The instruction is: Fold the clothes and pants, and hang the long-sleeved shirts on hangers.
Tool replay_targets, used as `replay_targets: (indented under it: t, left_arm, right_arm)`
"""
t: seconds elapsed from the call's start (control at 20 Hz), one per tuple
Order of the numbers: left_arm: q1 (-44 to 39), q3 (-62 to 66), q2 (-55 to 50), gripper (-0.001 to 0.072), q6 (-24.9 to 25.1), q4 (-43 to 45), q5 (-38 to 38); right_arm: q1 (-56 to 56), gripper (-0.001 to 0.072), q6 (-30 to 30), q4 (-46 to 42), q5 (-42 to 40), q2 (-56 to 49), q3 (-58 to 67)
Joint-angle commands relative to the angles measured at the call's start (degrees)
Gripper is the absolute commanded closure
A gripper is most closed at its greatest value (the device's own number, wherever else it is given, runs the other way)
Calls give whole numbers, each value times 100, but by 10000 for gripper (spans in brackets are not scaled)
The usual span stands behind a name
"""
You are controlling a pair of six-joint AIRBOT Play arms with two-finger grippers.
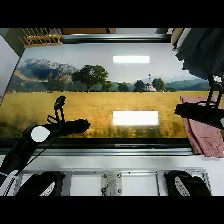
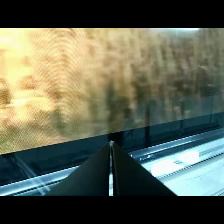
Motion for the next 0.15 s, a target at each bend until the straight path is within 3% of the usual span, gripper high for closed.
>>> replay_targets:
  t: [0.0,0.1]
  left_arm:
    - [-4,-2,2,697,0,-2,4]
    - [-4,-2,2,697,0,-2,2]
  right_arm:
    - [48,699,2,4,20,4,4]
    - [48,698,2,4,20,4,4]
